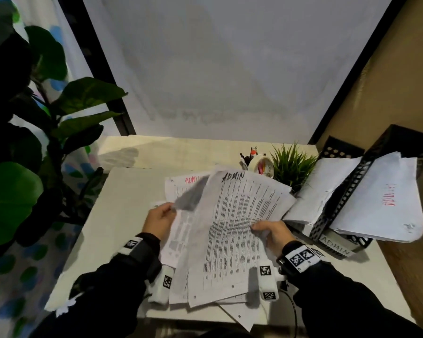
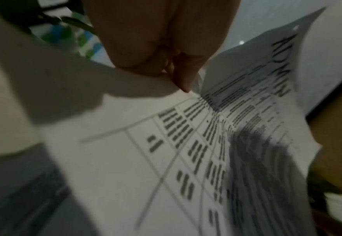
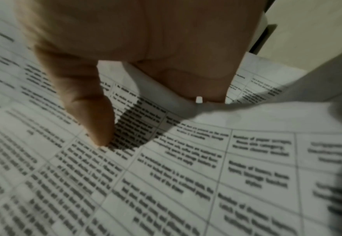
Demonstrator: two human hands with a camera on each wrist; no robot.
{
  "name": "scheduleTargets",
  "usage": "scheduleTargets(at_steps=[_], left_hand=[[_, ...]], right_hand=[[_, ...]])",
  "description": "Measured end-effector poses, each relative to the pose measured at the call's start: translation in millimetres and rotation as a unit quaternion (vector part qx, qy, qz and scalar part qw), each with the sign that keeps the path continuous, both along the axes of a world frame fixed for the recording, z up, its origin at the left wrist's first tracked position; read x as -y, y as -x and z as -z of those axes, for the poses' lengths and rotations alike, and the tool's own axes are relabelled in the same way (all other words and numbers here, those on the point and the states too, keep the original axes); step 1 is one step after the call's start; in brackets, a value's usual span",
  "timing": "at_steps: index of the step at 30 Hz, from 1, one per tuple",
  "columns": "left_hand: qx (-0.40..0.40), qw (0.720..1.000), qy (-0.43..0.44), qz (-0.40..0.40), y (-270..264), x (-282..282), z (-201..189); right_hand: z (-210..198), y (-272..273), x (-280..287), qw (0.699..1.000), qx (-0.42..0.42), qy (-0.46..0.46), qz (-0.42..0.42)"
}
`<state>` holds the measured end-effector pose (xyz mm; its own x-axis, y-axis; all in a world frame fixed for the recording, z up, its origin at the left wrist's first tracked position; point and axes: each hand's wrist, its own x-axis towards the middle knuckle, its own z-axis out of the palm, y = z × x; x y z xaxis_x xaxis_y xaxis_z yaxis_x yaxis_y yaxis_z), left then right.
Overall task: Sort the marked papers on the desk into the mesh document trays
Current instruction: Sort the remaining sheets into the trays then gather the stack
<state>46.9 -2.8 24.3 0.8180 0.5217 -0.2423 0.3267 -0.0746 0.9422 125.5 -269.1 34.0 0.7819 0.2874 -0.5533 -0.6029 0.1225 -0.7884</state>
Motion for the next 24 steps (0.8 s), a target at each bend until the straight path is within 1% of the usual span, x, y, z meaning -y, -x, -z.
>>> scheduleTargets(at_steps=[2, 4, 5, 7, 8, 10, 11, 13, 14, 17, 20, 21, 22, 24], left_hand=[[-0.031, 0.997, 0.062, 0.042, -0.4, 13.5, 12.4], [-0.081, 0.991, 0.096, 0.053, -2.4, 20.7, 22.1], [-0.101, 0.989, 0.1, 0.039, -2.9, 22.0, 27.3], [-0.118, 0.985, 0.124, -0.032, -4.6, 20.0, 40.3], [-0.132, 0.983, 0.114, -0.061, -5.5, 17.6, 47.5], [-0.197, 0.974, 0.054, -0.098, -6.1, 12.5, 54.6], [-0.222, 0.968, 0.027, -0.112, -6.2, 10.4, 57.1], [-0.256, 0.959, 0.016, -0.121, -7.5, 7.5, 62.8], [-0.268, 0.955, 0.02, -0.123, -9.4, 6.0, 66.2], [-0.298, 0.948, 0.005, -0.115, -12.8, 8.9, 67.1], [-0.385, 0.916, -0.094, -0.064, -8.4, 14.1, 59.1], [-0.392, 0.911, -0.114, -0.058, -7.7, 14.4, 58.7], [-0.388, 0.912, -0.117, -0.058, -7.2, 13.9, 61.0], [-0.357, 0.926, -0.096, -0.081, -6.1, 12.5, 65.9]], right_hand=[[7.9, -2.4, 1.2, 0.998, -0.008, -0.001, 0.059], [12.7, -2.3, 2.4, 0.996, -0.012, 0.012, 0.092], [17.3, -1.0, 3.2, 0.993, -0.01, 0.024, 0.114], [25.2, 0.9, 6.0, 0.989, -0.011, 0.04, 0.144], [25.3, 2.8, 7.0, 0.987, -0.015, 0.049, 0.152], [24.5, 5.2, 9.7, 0.989, -0.008, 0.067, 0.134], [21.0, 6.7, 10.2, 0.988, -0.004, 0.092, 0.122], [19.1, 8.2, 13.3, 0.982, 0.009, 0.156, 0.105], [21.1, 8.2, 15.0, 0.981, 0.014, 0.169, 0.094], [29.2, 9.8, 14.7, 0.976, 0.028, 0.214, 0.041], [32.3, 12.7, 12.7, 0.969, 0.027, 0.247, 0.001], [32.3, 13.5, 13.0, 0.966, 0.026, 0.258, -0.009], [32.5, 13.9, 13.8, 0.964, 0.024, 0.263, -0.015], [32.3, 14.1, 15.6, 0.963, 0.023, 0.268, -0.021]])
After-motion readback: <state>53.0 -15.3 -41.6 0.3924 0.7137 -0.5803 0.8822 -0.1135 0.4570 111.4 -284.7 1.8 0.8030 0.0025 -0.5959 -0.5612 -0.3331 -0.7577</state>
